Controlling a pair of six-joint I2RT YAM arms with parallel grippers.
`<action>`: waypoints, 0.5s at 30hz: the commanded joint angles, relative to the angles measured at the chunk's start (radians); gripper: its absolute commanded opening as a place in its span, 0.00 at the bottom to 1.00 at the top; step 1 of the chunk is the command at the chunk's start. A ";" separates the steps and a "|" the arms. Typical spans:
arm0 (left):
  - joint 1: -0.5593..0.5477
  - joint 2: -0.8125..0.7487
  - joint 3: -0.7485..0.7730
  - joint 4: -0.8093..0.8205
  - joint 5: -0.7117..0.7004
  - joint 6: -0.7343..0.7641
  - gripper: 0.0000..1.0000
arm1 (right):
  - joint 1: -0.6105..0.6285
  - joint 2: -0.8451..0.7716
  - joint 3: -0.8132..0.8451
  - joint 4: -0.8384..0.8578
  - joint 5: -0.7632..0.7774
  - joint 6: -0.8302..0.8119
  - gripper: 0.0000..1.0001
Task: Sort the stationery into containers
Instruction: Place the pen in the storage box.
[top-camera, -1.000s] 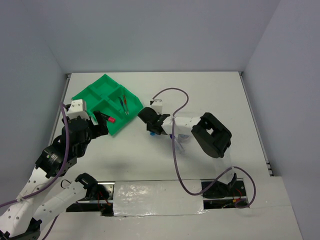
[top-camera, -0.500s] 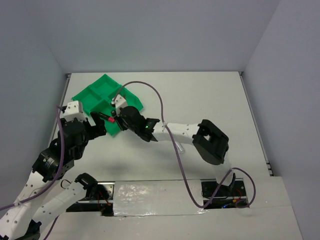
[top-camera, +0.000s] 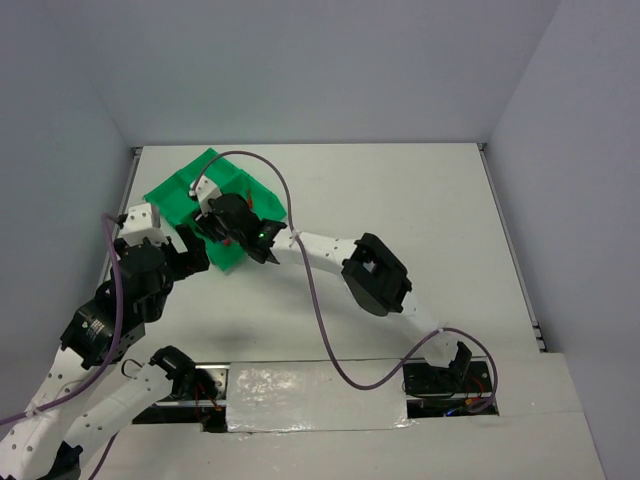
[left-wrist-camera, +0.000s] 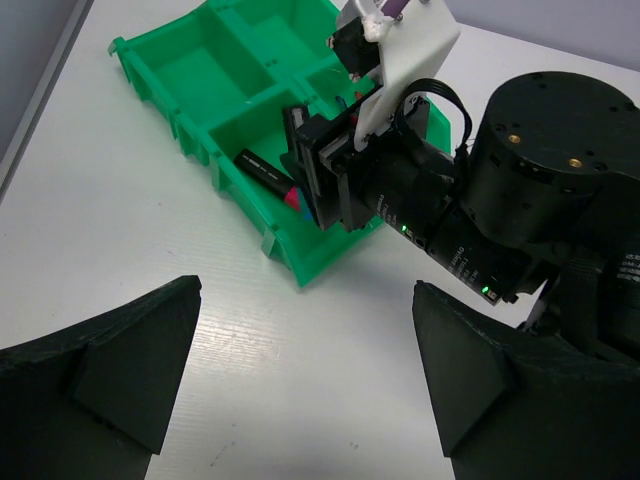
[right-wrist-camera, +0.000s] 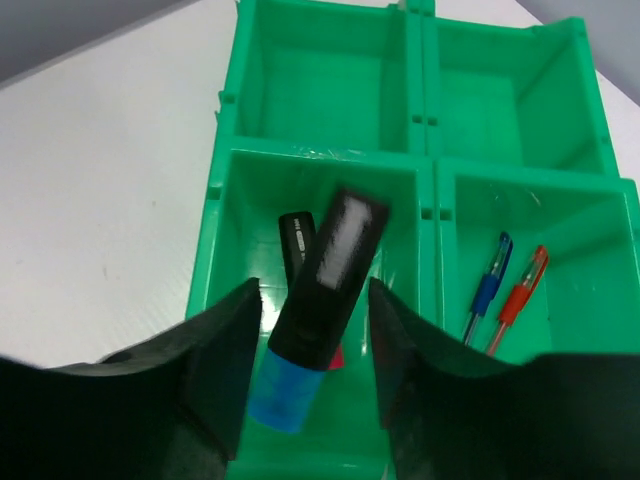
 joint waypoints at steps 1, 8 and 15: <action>0.006 0.001 0.004 0.035 -0.003 0.002 0.99 | -0.017 0.022 0.091 -0.018 -0.021 -0.016 0.56; 0.007 -0.006 0.002 0.036 -0.006 0.002 0.99 | -0.031 -0.123 -0.030 0.030 -0.083 -0.031 0.79; 0.007 -0.008 0.002 0.036 -0.005 0.004 0.99 | -0.169 -0.566 -0.523 0.091 -0.291 0.030 0.78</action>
